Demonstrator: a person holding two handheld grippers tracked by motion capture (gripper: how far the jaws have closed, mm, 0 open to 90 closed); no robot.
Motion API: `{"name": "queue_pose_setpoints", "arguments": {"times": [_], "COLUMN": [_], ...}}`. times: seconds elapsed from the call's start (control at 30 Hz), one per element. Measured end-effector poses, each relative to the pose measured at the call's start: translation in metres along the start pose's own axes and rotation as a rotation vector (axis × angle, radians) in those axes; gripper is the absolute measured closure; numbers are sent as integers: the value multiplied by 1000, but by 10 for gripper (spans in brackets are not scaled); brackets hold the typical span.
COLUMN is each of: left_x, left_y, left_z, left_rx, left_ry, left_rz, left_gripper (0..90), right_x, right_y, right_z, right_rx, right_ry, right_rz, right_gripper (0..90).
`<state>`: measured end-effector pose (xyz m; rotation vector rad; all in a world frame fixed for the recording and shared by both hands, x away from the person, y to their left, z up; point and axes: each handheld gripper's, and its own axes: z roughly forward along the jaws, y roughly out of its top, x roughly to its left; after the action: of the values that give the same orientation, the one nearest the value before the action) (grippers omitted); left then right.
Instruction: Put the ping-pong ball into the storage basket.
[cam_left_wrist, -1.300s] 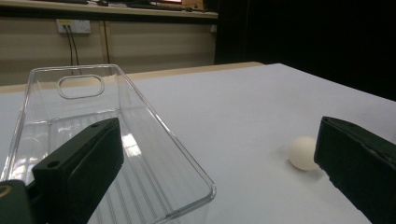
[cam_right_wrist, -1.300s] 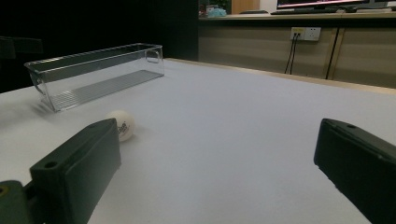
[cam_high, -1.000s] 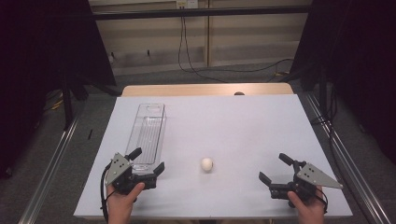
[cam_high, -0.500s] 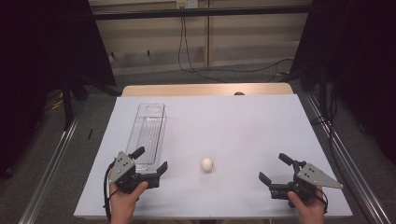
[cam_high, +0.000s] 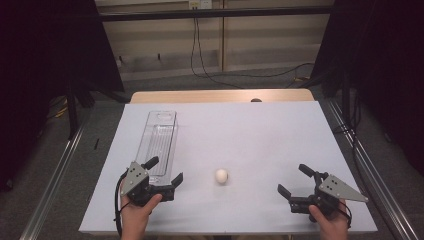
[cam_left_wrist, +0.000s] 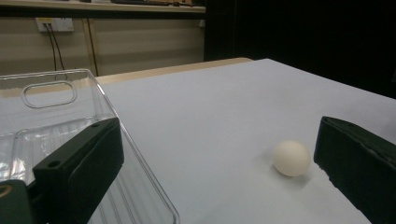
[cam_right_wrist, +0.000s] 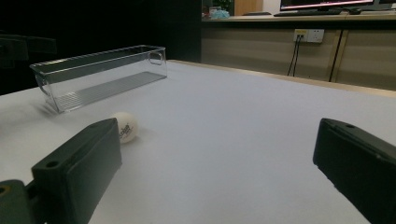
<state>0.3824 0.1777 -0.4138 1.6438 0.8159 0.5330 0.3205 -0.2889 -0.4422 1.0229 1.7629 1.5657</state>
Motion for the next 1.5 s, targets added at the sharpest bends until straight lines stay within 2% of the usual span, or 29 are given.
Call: {"name": "queue_pose_setpoints", "arguments": {"times": [0.1,0.13,0.4,0.53,0.57,0.6,0.67,1.0,1.03,1.07,1.33,1.37,1.4,1.5], "left_x": [0,-2,-3,-5,-4,-5,-6,-11,-10,-12,-13,-14,-13,-14], "left_y": [0,0,2,2,2,2,3,4,4,4,4,4,4,4], "left_z": [1,2,3,5,5,6,6,10,10,12,16,16,16,18], "left_rx": [2,-2,7,7,15,5,13,22,30,18,31,27,34,32], "left_ry": [-9,-6,-15,-21,-23,-21,-16,-29,-39,-32,-48,-50,-51,-46], "left_rz": [10,-1,15,10,25,12,13,28,44,21,38,28,40,32], "left_gripper": [17,17,17,18,18,18,18,18,18,18,18,18,18,19], "right_x": [0,0,0,0,0,0,0,0,1,1,0,1,1,1], "right_y": [0,0,1,1,1,0,0,1,1,1,1,1,1,1], "right_z": [0,0,0,-1,-1,-1,-1,-1,-1,-1,-1,-1,-1,0], "right_rx": [1,3,-7,-5,-2,2,2,2,3,3,-1,-4,-6,-8], "right_ry": [2,2,-3,-4,-3,-1,0,1,2,2,1,-1,-2,0], "right_rz": [0,3,2,4,-2,3,3,2,3,4,3,7,7,5], "right_gripper": [6,6,6,7,7,7,7,7,7,7,7,7,7,7]}}
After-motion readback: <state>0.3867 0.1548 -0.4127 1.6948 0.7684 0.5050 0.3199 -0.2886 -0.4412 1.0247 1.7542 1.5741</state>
